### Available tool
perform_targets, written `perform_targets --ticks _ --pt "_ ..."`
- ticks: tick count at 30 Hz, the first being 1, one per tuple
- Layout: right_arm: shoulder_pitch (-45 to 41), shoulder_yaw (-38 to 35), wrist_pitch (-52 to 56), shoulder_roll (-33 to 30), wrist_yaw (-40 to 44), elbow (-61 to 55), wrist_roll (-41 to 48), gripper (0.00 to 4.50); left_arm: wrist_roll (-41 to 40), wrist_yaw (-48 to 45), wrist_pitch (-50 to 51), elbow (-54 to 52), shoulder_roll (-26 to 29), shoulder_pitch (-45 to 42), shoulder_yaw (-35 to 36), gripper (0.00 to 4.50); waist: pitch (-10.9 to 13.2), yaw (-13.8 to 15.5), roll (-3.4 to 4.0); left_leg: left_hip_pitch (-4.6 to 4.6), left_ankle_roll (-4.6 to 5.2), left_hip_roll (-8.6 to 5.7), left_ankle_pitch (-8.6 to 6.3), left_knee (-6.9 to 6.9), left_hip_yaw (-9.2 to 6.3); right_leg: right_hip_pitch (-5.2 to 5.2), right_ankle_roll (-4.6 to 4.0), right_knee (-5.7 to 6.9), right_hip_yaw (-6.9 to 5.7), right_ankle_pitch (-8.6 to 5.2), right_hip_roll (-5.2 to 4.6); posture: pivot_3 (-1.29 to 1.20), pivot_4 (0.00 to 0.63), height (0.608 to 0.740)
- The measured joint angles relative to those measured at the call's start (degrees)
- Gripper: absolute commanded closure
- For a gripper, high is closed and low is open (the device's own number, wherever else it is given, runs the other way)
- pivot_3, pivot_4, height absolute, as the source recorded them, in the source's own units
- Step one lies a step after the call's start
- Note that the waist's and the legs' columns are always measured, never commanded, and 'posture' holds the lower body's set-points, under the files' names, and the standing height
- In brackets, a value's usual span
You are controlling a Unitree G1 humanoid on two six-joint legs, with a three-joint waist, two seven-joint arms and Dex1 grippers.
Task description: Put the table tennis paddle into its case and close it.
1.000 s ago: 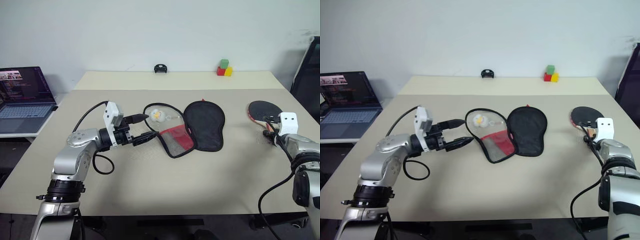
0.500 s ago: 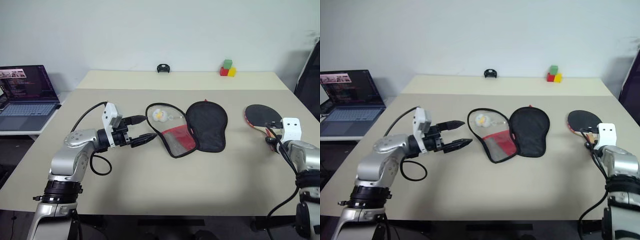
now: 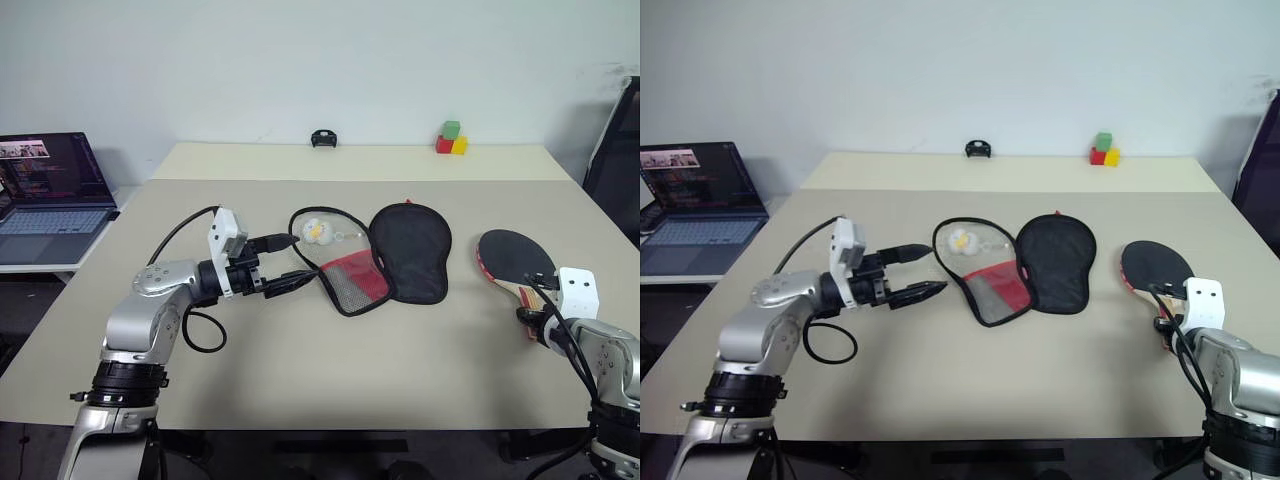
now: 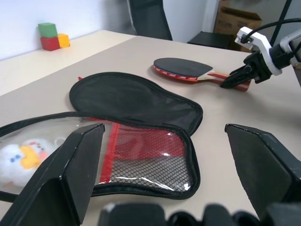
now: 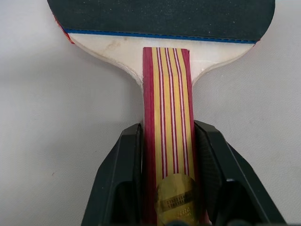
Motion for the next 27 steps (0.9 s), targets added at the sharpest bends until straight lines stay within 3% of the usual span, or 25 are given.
perform_targets --ticks 3,8,12,18,21,24,27 --pt "-0.9 0.6 -2.2 0.0 0.1 2.6 0.0 1.85 0.0 0.0 0.0 0.0 -0.1 -0.3 -0.1 0.00 -0.1 -0.2 -0.15 0.10 0.01 -0.01 0.00 0.03 0.05 0.08 0.01 0.03 0.08 0.01 0.00 0.00 0.150 0.740" --pt "-2.7 1.8 -6.4 -0.2 0.6 7.6 -0.3 1.85 0.0 0.0 0.0 0.0 0.0 -0.3 -0.1 0.00 -0.2 -0.2 -0.28 0.34 0.04 -0.02 0.01 0.10 0.06 0.30 0.11 0.08 0.12 0.10 0.00 0.00 0.150 0.740" --pt "-3.2 3.6 -9.7 -0.8 1.0 10.9 -0.8 1.85 0.0 0.1 0.0 -0.1 0.1 -0.3 -0.1 0.00 -0.2 -0.3 -0.30 1.07 0.06 -0.02 -0.01 0.01 0.07 1.05 0.15 -0.10 0.14 0.13 0.02 0.00 0.150 0.740" --pt "-3.6 6.0 -14.6 -2.1 3.2 15.0 -1.8 1.85 0.0 0.2 0.0 -0.2 0.2 -0.1 -0.1 0.00 -0.3 -0.4 -0.46 1.08 0.07 -0.02 0.00 0.03 0.08 1.05 0.19 -0.13 0.18 0.26 0.03 0.00 0.150 0.740" --pt "-4.0 6.5 -15.9 -2.1 4.0 16.5 -1.9 2.39 0.0 0.2 0.0 -0.2 0.2 0.1 -0.1 0.00 -0.3 -0.5 -0.58 1.08 0.07 -0.02 0.01 0.03 0.08 1.04 0.19 -0.13 0.20 0.28 0.03 0.00 0.150 0.740" --pt "-4.9 6.5 -15.9 -2.0 4.0 17.6 -2.0 3.24 0.0 0.2 0.0 -0.2 0.3 0.1 -0.1 0.00 -0.4 -0.6 -0.62 1.07 0.07 -0.02 0.01 0.02 0.07 1.04 0.18 -0.15 0.19 0.29 0.03 0.00 0.150 0.740" --pt "-5.3 6.0 -15.5 -1.5 3.5 18.2 -1.9 3.40 0.0 0.2 0.0 -0.2 0.5 0.1 0.0 0.00 -0.4 -0.5 -0.67 1.07 0.07 -0.01 0.01 0.02 0.06 1.04 0.18 -0.16 0.20 0.29 0.03 0.00 0.150 0.740"
